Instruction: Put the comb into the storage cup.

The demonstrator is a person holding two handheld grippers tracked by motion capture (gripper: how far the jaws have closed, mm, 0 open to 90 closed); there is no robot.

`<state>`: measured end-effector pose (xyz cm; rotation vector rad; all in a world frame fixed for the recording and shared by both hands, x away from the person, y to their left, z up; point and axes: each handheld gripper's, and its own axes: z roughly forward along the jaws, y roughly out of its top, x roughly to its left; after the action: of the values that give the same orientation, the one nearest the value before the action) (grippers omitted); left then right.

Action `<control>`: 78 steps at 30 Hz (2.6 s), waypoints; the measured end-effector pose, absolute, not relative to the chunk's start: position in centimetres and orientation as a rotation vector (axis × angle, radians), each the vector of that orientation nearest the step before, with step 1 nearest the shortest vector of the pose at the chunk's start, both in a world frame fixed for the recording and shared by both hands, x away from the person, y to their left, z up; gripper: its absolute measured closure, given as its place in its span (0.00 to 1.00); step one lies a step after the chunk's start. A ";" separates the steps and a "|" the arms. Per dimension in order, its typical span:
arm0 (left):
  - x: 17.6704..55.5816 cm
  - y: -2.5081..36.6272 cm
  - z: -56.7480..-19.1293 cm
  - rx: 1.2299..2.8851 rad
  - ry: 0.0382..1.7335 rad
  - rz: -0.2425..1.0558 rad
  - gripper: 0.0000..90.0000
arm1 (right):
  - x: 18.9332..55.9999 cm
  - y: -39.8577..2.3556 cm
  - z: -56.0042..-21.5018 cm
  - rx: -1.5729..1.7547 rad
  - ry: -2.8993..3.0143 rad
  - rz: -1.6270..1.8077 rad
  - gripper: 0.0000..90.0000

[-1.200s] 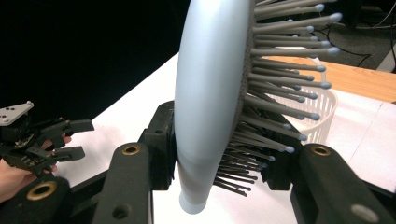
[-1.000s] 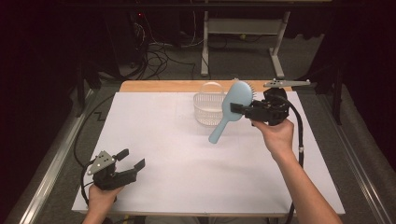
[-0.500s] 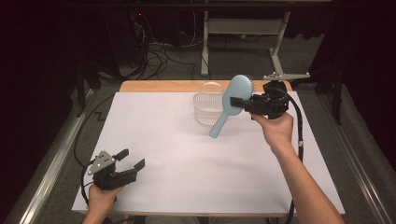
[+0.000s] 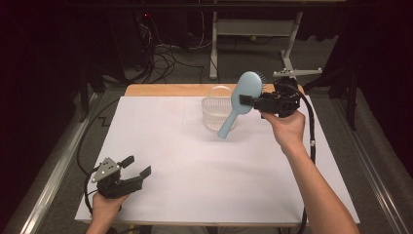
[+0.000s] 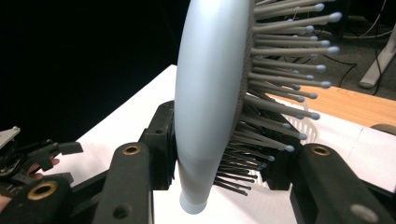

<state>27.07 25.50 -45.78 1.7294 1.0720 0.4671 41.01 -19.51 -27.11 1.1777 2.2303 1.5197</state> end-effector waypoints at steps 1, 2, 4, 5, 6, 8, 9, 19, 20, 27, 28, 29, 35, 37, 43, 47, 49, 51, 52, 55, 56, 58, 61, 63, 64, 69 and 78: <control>27.1 25.5 -45.8 1.729 1.072 0.466 0.23 | 41.1 -19.5 -27.1 1.178 2.228 1.519 0.62; 27.1 25.5 -45.8 1.727 1.074 0.466 0.23 | 41.2 -19.5 -27.0 1.176 2.230 1.516 0.62; 27.1 25.5 -45.8 1.725 1.076 0.465 0.23 | 41.4 -19.4 -26.9 1.178 2.227 1.509 0.63; 27.1 25.5 -45.8 1.726 1.076 0.466 0.23 | 41.6 -19.4 -26.8 1.179 2.225 1.505 0.63; 27.1 25.5 -45.8 1.725 1.076 0.466 0.23 | 41.7 -19.4 -26.8 1.181 2.223 1.504 0.63; 27.1 25.6 -45.8 1.725 1.076 0.467 0.23 | 42.0 -19.3 -26.7 1.188 2.216 1.503 0.63; 27.1 25.6 -45.8 1.726 1.075 0.468 0.23 | 42.1 -19.2 -26.6 1.191 2.214 1.501 0.62; 27.1 25.6 -45.8 1.731 1.075 0.467 0.23 | 43.5 -18.8 -26.2 1.215 2.194 1.478 0.63; 27.1 25.6 -45.8 1.731 1.074 0.467 0.23 | 43.6 -18.8 -26.2 1.218 2.191 1.477 0.63; 27.2 25.6 -45.8 1.732 1.075 0.464 0.23 | 44.4 -18.5 -26.0 1.229 2.182 1.471 0.63; 27.2 25.6 -45.9 1.732 1.076 0.463 0.23 | 44.6 -18.4 -26.0 1.229 2.180 1.471 0.63; 27.2 25.6 -45.9 1.731 1.076 0.463 0.23 | 44.7 -18.4 -25.9 1.228 2.181 1.470 0.63; 27.2 25.7 -45.9 1.729 1.079 0.461 0.23 | 45.4 -17.9 -25.8 1.240 2.175 1.462 0.63; 27.2 25.7 -45.9 1.728 1.079 0.459 0.23 | 45.7 -17.8 -25.7 1.243 2.169 1.463 0.63; 27.3 25.7 -45.9 1.729 1.081 0.458 0.23 | 46.4 -17.5 -25.6 1.251 2.156 1.452 0.63; 27.3 25.6 -45.9 1.729 1.080 0.459 0.23 | 46.9 -17.3 -25.7 1.264 2.145 1.441 0.63; 27.3 25.7 -45.9 1.729 1.081 0.458 0.23 | 47.2 -17.2 -25.8 1.270 2.138 1.438 0.63; 27.3 25.7 -45.9 1.728 1.082 0.457 0.23 | 47.4 -17.1 -26.0 1.277 2.129 1.436 0.63; 27.3 25.7 -45.9 1.728 1.082 0.457 0.23 | 47.6 -17.1 -26.1 1.278 2.126 1.432 0.63; 27.3 25.7 -45.9 1.728 1.082 0.457 0.23 | 48.0 -17.0 -26.4 1.292 2.120 1.418 0.63; 27.3 25.7 -45.9 1.728 1.082 0.457 0.23 | 48.1 -17.0 -26.5 1.296 2.118 1.413 0.62; 27.3 25.6 -45.9 1.731 1.082 0.455 0.23 | 48.3 -16.9 -26.7 1.303 2.116 1.406 0.63; 27.3 25.6 -46.0 1.735 1.081 0.454 0.23 | 48.7 -16.7 -27.0 1.312 2.112 1.396 0.62; 27.3 25.7 -46.0 1.736 1.080 0.454 0.23 | 48.8 -16.5 -27.2 1.314 2.114 1.387 0.62; 27.3 25.7 -46.0 1.736 1.081 0.453 0.23 | 48.9 -16.4 -27.4 1.315 2.116 1.381 0.62; 27.3 25.7 -46.0 1.738 1.081 0.452 0.23 | 49.2 -15.8 -27.9 1.312 2.126 1.357 0.62; 27.3 25.6 -46.0 1.743 1.077 0.455 0.23 | 49.7 -14.9 -28.9 1.316 2.144 1.342 0.62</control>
<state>27.26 25.56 -45.98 1.7427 1.0765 0.4548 49.71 -14.91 -28.87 1.3158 2.1437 1.3423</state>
